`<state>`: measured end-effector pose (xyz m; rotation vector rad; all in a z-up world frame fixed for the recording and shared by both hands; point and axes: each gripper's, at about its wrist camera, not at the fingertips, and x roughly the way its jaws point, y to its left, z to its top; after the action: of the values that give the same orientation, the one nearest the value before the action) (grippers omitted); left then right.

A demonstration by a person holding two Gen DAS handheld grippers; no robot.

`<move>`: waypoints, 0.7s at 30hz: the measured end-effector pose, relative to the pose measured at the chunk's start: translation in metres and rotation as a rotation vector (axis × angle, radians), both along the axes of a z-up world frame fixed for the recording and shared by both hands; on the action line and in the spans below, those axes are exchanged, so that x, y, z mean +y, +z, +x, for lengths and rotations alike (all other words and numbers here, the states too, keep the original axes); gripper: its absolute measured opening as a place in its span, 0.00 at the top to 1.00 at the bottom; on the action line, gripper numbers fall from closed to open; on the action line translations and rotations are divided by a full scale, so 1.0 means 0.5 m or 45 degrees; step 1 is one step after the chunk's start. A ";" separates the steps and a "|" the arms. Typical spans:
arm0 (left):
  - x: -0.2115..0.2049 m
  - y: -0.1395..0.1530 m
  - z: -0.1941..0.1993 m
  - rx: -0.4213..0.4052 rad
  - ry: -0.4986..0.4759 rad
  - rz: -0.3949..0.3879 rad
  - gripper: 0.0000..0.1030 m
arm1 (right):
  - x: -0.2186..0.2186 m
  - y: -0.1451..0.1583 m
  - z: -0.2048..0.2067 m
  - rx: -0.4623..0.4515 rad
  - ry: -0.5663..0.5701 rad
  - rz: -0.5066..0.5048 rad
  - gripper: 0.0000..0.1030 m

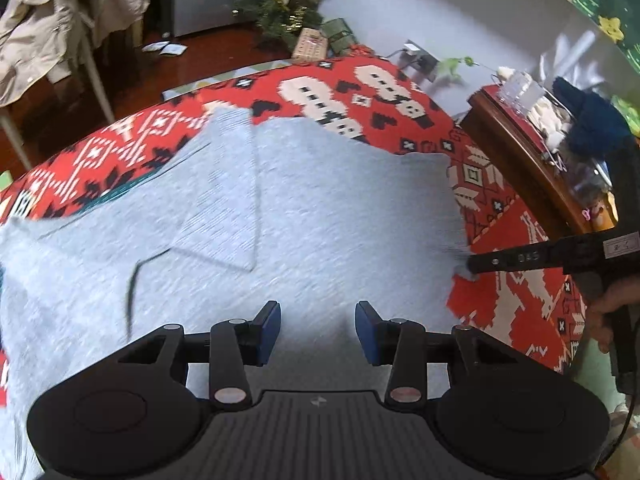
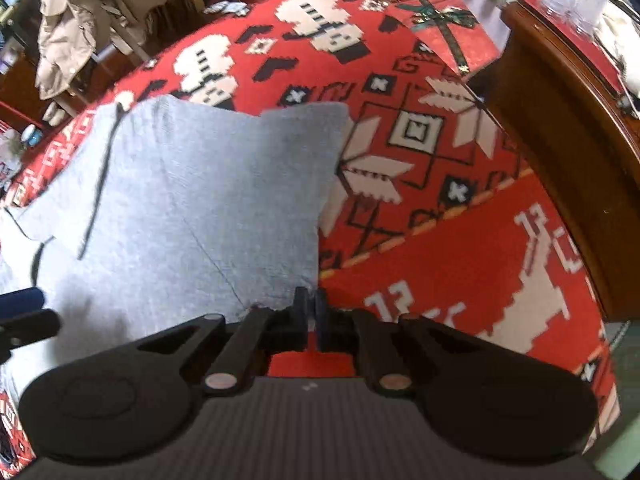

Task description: Fold clothes

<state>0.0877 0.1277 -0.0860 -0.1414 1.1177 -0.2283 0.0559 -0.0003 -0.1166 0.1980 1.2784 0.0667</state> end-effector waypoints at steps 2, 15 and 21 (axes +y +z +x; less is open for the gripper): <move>0.019 0.001 -0.012 0.003 0.030 0.003 0.60 | -0.011 0.000 -0.003 0.016 -0.038 0.020 0.94; 0.201 0.005 -0.083 -0.001 0.312 0.110 0.61 | 0.071 0.094 0.180 -0.269 0.286 0.030 0.80; 0.297 0.005 -0.101 0.016 0.480 0.161 0.60 | 0.161 0.041 0.329 -0.276 0.441 0.045 0.78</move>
<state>0.0373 0.2760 -0.0833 -0.2370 1.0926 0.1794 0.2203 0.0800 -0.0959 -0.0033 1.0840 0.3978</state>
